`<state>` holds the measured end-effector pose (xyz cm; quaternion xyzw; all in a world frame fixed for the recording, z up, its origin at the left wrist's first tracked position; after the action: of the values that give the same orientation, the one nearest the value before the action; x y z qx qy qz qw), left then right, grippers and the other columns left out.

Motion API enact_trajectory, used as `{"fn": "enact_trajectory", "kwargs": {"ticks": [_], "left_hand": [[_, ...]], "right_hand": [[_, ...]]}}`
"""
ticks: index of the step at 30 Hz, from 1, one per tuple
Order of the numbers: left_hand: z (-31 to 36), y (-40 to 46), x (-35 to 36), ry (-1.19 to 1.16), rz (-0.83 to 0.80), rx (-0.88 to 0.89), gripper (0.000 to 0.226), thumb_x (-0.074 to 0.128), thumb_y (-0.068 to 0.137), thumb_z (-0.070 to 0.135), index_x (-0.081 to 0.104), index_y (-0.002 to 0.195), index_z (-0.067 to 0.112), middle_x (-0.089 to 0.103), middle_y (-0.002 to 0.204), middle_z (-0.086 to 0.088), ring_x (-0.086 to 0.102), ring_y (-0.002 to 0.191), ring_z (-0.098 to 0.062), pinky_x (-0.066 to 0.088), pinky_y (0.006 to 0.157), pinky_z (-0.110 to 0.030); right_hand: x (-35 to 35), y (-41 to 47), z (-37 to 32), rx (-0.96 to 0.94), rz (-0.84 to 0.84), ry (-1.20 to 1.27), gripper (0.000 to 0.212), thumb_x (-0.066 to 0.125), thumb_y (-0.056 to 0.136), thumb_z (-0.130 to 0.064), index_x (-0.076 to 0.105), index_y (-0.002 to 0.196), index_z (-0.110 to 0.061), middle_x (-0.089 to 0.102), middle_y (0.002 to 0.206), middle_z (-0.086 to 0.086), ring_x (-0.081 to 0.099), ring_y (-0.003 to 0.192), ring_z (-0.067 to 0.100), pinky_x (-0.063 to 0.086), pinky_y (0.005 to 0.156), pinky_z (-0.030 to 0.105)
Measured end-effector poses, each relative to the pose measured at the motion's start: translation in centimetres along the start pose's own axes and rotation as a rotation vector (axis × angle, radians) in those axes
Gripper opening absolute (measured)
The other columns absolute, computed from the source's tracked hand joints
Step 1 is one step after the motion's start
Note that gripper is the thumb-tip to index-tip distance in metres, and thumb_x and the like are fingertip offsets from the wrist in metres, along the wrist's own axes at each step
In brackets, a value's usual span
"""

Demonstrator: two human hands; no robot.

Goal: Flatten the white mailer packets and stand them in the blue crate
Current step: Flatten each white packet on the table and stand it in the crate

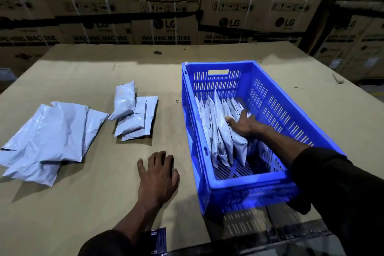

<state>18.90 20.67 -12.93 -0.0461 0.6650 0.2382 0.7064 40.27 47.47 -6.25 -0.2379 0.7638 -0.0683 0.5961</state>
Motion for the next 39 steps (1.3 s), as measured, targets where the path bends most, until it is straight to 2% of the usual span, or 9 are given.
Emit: {"fn": "enact_trajectory", "kwargs": {"ticks": [7, 11, 14, 17, 20, 23, 27, 31, 39], "left_hand": [[0.0, 0.1, 0.3, 0.009, -0.039, 0.002, 0.040, 0.039, 0.094, 0.047, 0.057, 0.122, 0.024, 0.051, 0.136, -0.002, 0.049, 0.126, -0.025, 0.028, 0.109, -0.066], [-0.2, 0.2, 0.4, 0.014, -0.049, -0.002, 0.041, 0.039, 0.094, 0.047, 0.056, 0.123, 0.025, 0.050, 0.137, -0.002, 0.048, 0.128, -0.024, 0.027, 0.110, -0.066], [-0.2, 0.2, 0.3, -0.004, -0.025, 0.002, 0.041, 0.039, 0.093, 0.046, 0.058, 0.122, 0.024, 0.051, 0.135, -0.002, 0.049, 0.126, -0.025, 0.028, 0.109, -0.067], [-0.2, 0.0, 0.0, -0.041, 0.031, 0.023, 0.039, 0.039, 0.093, 0.043, 0.060, 0.118, 0.022, 0.054, 0.132, -0.003, 0.051, 0.125, -0.026, 0.031, 0.107, -0.067], [-0.8, 0.0, -0.6, -0.126, 0.097, 0.017, 0.039, 0.042, 0.091, 0.037, 0.063, 0.118, 0.018, 0.057, 0.132, -0.007, 0.054, 0.124, -0.031, 0.038, 0.103, -0.064], [-2.2, -0.1, -1.2, -0.138, 0.125, 0.040, 0.040, 0.046, 0.090, 0.035, 0.064, 0.120, 0.016, 0.058, 0.134, -0.010, 0.055, 0.123, -0.033, 0.041, 0.101, -0.059], [-7.3, -1.4, -2.3, -0.113, 0.173, 0.071, 0.038, 0.051, 0.087, 0.029, 0.066, 0.117, 0.012, 0.059, 0.132, -0.013, 0.058, 0.121, -0.036, 0.045, 0.095, -0.054], [-14.0, -3.2, -3.9, -0.082, 0.196, -0.032, 0.038, 0.050, 0.084, 0.029, 0.066, 0.114, 0.012, 0.060, 0.129, -0.014, 0.059, 0.117, -0.037, 0.047, 0.091, -0.052], [-20.0, -5.9, -6.4, -0.057, 0.231, -0.054, 0.032, 0.051, 0.085, 0.024, 0.064, 0.108, 0.007, 0.057, 0.123, -0.019, 0.056, 0.115, -0.043, 0.047, 0.095, -0.054]], "right_hand": [[-0.4, -0.1, 0.6, 0.022, 0.006, 0.091, 0.102, 0.026, 0.088, -0.081, -0.007, 0.159, -0.015, -0.005, 0.164, 0.025, 0.011, 0.149, 0.047, 0.018, 0.120, 0.056], [-1.8, 0.4, 0.6, -0.007, 0.108, 0.110, 0.100, 0.022, 0.088, -0.082, 0.010, 0.158, -0.011, 0.014, 0.161, 0.029, 0.024, 0.145, 0.048, 0.025, 0.117, 0.057], [-4.0, -0.6, -0.2, -0.058, 0.292, 0.040, 0.086, 0.034, 0.093, -0.074, 0.035, 0.144, -0.005, 0.038, 0.145, 0.028, 0.042, 0.131, 0.047, 0.039, 0.105, 0.058], [-8.0, -3.6, -2.6, -0.204, 0.649, 0.005, 0.039, 0.059, 0.092, -0.036, 0.057, 0.115, -0.005, 0.056, 0.118, 0.024, 0.055, 0.111, 0.043, 0.048, 0.092, 0.049], [-10.4, -7.6, -6.0, -0.413, 0.908, 0.139, 0.005, 0.061, 0.083, -0.013, 0.058, 0.087, -0.011, 0.060, 0.091, 0.017, 0.058, 0.089, 0.038, 0.048, 0.075, 0.046], [-11.0, -11.3, -10.6, -0.621, 1.021, 0.217, 0.007, 0.060, 0.080, -0.010, 0.054, 0.082, -0.014, 0.057, 0.081, 0.009, 0.055, 0.080, 0.033, 0.043, 0.068, 0.043], [-9.9, -15.4, -18.4, -0.836, 1.022, 0.213, 0.003, 0.056, 0.082, -0.016, 0.057, 0.085, -0.016, 0.059, 0.083, 0.006, 0.055, 0.078, 0.030, 0.046, 0.068, 0.045], [-6.9, -17.5, -26.6, -0.951, 0.873, 0.188, 0.010, 0.055, 0.083, -0.022, 0.061, 0.088, -0.016, 0.061, 0.084, 0.005, 0.058, 0.079, 0.029, 0.050, 0.069, 0.045], [6.3, -16.1, -34.8, -0.879, 0.533, -0.155, 0.023, 0.049, 0.094, -0.029, 0.062, 0.109, -0.016, 0.061, 0.108, 0.006, 0.055, 0.102, 0.031, 0.041, 0.079, 0.042]]}}
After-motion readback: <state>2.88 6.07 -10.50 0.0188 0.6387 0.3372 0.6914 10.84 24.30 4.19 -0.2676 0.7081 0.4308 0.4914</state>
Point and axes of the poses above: each hand's wrist, its own y-axis towards the middle knuckle, its own x-axis out of the palm, z = x × y, the point moved 9 cm from there along y, towards the middle knuckle
